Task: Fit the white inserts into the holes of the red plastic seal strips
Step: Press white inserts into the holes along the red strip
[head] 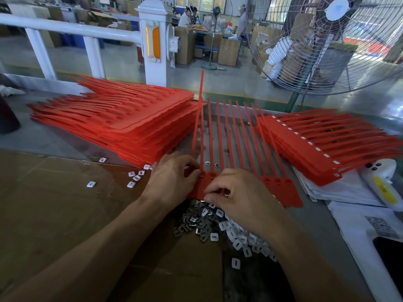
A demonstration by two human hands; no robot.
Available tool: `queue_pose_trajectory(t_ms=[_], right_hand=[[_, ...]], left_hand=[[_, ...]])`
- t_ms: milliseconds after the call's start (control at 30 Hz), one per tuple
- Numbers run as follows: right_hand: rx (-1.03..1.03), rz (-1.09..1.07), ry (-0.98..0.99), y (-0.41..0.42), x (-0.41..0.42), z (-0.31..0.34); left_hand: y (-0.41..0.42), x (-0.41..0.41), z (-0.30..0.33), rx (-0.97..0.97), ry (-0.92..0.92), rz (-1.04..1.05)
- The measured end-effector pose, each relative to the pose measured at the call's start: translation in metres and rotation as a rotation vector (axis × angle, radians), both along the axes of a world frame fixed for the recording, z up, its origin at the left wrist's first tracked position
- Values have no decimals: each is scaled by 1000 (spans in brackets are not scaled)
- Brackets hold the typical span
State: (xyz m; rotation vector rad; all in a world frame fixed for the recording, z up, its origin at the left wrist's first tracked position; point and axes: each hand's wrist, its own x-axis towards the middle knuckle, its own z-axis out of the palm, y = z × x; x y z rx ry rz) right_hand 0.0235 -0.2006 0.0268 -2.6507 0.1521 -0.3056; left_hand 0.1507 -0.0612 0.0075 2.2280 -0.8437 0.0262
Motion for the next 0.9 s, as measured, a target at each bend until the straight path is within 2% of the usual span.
queue_pose_trajectory(t_ms=[233, 900], right_hand=[[-104, 22, -14, 9, 6, -5], [-119, 112, 4, 25, 6, -4]], left_hand=[[0, 0, 0, -4, -3, 2], [0, 1, -1, -15, 2, 0]])
